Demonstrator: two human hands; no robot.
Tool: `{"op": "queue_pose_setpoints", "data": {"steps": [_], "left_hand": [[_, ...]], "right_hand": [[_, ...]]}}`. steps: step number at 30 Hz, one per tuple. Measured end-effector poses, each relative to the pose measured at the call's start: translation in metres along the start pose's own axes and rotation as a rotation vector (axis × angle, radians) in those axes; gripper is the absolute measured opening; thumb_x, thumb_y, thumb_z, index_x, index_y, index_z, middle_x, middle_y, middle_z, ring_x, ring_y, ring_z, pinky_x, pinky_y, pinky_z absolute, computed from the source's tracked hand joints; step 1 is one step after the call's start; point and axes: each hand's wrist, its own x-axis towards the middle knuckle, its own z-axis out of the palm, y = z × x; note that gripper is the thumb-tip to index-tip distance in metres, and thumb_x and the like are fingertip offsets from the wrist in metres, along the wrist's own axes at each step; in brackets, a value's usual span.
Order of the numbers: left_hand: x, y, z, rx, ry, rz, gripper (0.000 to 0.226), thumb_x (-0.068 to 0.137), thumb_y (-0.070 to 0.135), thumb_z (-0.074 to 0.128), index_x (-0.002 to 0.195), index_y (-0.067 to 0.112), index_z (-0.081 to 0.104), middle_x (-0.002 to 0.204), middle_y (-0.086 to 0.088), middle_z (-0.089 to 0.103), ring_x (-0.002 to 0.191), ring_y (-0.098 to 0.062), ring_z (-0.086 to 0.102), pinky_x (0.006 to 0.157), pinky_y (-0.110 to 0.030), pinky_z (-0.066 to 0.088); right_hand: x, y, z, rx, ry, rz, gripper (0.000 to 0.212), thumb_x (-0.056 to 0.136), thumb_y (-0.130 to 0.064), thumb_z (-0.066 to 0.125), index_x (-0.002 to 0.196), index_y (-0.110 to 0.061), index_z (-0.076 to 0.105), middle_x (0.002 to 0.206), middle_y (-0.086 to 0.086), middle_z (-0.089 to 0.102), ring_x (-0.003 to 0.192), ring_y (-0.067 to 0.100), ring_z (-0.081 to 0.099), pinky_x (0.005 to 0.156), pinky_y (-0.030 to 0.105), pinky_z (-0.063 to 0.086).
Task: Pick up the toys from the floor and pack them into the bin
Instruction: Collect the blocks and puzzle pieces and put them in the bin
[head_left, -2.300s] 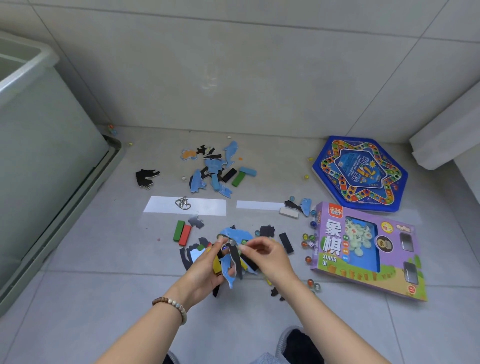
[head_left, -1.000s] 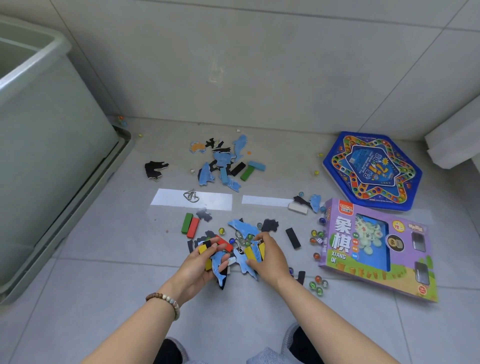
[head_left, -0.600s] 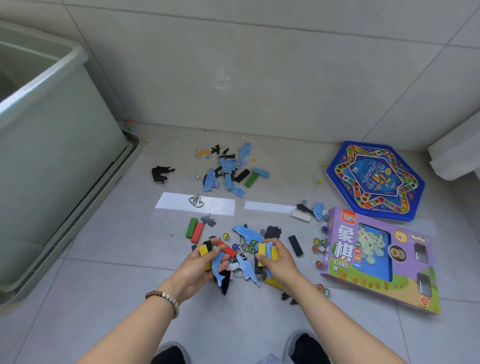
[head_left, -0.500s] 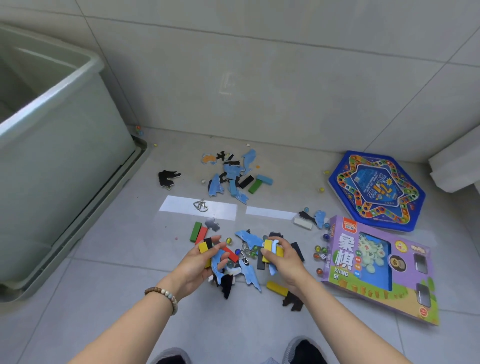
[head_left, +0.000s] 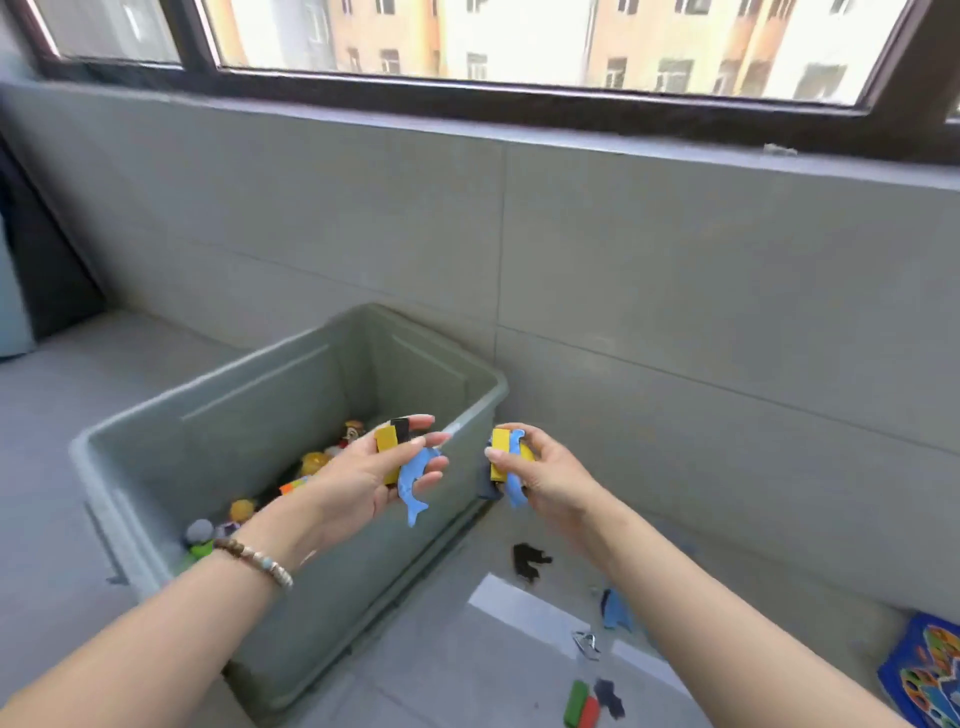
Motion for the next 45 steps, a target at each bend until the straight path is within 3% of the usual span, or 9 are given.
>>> {"op": "queue_pose_setpoints", "data": {"steps": [5, 9, 12, 19, 27, 32, 36, 41, 45], "left_hand": [[0.040, 0.026, -0.091, 0.011, 0.199, 0.010, 0.029, 0.095, 0.009, 0.051, 0.123, 0.010, 0.052, 0.128, -0.012, 0.058, 0.086, -0.021, 0.065, 0.066, -0.029, 0.059], [0.062, 0.020, -0.151, 0.320, 0.422, -0.170, 0.071, 0.092, 0.044, 0.053, 0.149, 0.021, 0.019, 0.155, -0.004, 0.023, 0.137, -0.027, 0.033, 0.102, -0.047, 0.037], [0.060, 0.006, -0.173, 0.705, 0.522, -0.176, 0.076, 0.091, 0.050, 0.049, 0.150, 0.015, 0.015, 0.155, -0.007, 0.022, 0.141, -0.027, 0.027, 0.112, -0.039, 0.025], [0.046, -0.001, -0.116, 1.040, 0.341, 0.160, 0.063, 0.094, 0.044, 0.048, 0.147, 0.016, 0.028, 0.152, -0.001, 0.031, 0.141, -0.020, 0.026, 0.113, -0.035, 0.025], [0.021, -0.078, 0.026, 1.220, 0.078, 0.419, 0.052, 0.095, 0.041, 0.047, 0.140, 0.017, 0.040, 0.149, 0.000, 0.036, 0.142, -0.018, 0.022, 0.117, -0.032, 0.017], [0.010, -0.195, 0.071, 1.188, -0.116, 0.063, 0.057, 0.094, 0.043, 0.049, 0.143, 0.018, 0.034, 0.149, 0.001, 0.035, 0.138, -0.016, 0.028, 0.113, -0.032, 0.027], [0.014, -0.267, 0.083, 1.223, -0.136, -0.185, 0.058, 0.090, 0.048, 0.053, 0.138, 0.018, 0.040, 0.144, -0.001, 0.041, 0.130, -0.018, 0.042, 0.107, -0.032, 0.036], [0.031, -0.318, 0.095, 1.249, -0.039, -0.306, 0.061, 0.082, 0.049, 0.063, 0.132, 0.017, 0.047, 0.133, -0.002, 0.051, 0.118, -0.017, 0.052, 0.096, -0.030, 0.044], [0.042, -0.348, 0.105, 1.276, 0.000, -0.307, 0.064, 0.077, 0.054, 0.066, 0.127, 0.016, 0.050, 0.126, -0.001, 0.054, 0.111, -0.018, 0.055, 0.090, -0.031, 0.047]], "right_hand": [[0.091, -0.016, 0.104, -0.087, -0.087, -0.001, 0.044, 0.082, -0.017, 0.071, 0.122, -0.016, 0.054, 0.116, 0.008, 0.058, 0.087, 0.017, 0.057, 0.069, 0.022, 0.045], [0.130, -0.007, 0.137, -0.284, -0.070, 0.066, 0.070, 0.084, -0.030, 0.068, 0.142, -0.016, 0.033, 0.144, 0.007, 0.036, 0.125, 0.021, 0.044, 0.103, 0.032, 0.039], [0.125, -0.002, 0.124, -0.656, 0.002, -0.079, 0.059, 0.088, -0.029, 0.062, 0.141, -0.016, 0.037, 0.147, 0.004, 0.033, 0.133, 0.018, 0.037, 0.108, 0.029, 0.031], [0.066, -0.003, 0.021, -0.851, 0.111, -0.249, 0.051, 0.090, -0.025, 0.060, 0.137, -0.024, 0.040, 0.154, -0.003, 0.022, 0.142, 0.011, 0.020, 0.109, 0.022, 0.017], [-0.070, 0.049, -0.132, -0.959, 0.304, 0.085, 0.053, 0.090, -0.028, 0.060, 0.138, -0.022, 0.040, 0.155, 0.000, 0.022, 0.142, 0.016, 0.022, 0.113, 0.031, 0.019], [-0.133, 0.138, -0.185, -0.895, 0.302, 0.257, 0.053, 0.088, -0.028, 0.063, 0.136, -0.020, 0.042, 0.152, 0.003, 0.028, 0.140, 0.019, 0.026, 0.114, 0.034, 0.021], [-0.148, 0.204, -0.202, -0.704, 0.327, 0.336, 0.044, 0.087, -0.026, 0.065, 0.127, -0.021, 0.050, 0.142, 0.002, 0.038, 0.133, 0.020, 0.036, 0.110, 0.036, 0.031], [-0.143, 0.254, -0.207, -0.507, 0.407, 0.267, 0.027, 0.085, -0.019, 0.067, 0.108, -0.026, 0.055, 0.120, -0.006, 0.044, 0.121, 0.017, 0.044, 0.097, 0.027, 0.038], [-0.146, 0.274, -0.217, -0.442, 0.471, 0.203, 0.024, 0.085, -0.016, 0.067, 0.105, -0.025, 0.057, 0.119, -0.006, 0.047, 0.112, 0.011, 0.046, 0.088, 0.023, 0.038]]}}
